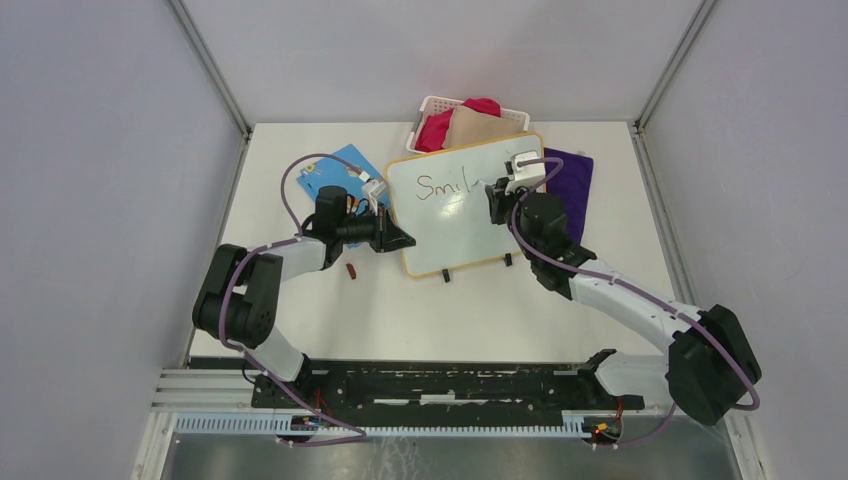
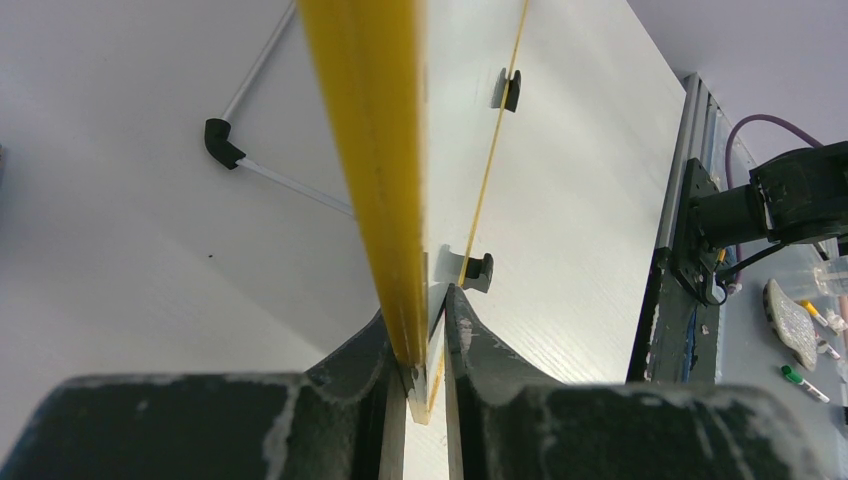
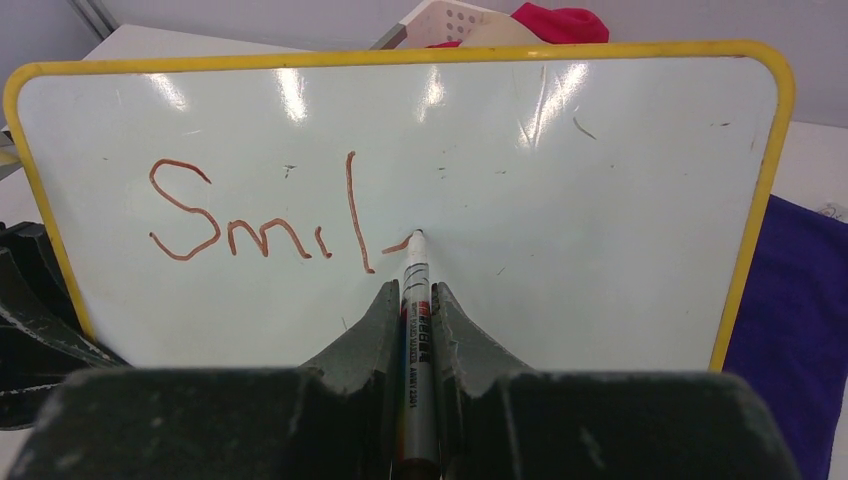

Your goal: Write a sentence on the whiteboard

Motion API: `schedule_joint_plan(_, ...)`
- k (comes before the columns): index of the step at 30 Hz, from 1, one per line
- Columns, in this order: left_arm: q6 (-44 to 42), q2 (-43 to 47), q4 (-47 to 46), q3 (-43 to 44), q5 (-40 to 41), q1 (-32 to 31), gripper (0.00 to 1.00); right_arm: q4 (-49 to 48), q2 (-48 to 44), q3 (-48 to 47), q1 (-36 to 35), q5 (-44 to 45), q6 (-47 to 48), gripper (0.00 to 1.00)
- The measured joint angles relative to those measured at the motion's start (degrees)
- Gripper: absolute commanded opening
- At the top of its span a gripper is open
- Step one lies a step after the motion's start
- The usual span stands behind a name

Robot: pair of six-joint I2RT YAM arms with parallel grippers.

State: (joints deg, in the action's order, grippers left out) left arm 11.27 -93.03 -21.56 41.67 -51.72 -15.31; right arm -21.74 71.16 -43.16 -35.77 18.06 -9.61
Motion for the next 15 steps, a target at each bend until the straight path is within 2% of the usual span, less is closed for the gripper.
schedule_joint_plan(15,-0.04,0.0,0.09,0.04,0.02,-0.02,0.02,0.11,1.53,-2.6,0.26,-1.79,-0.07,0.0)
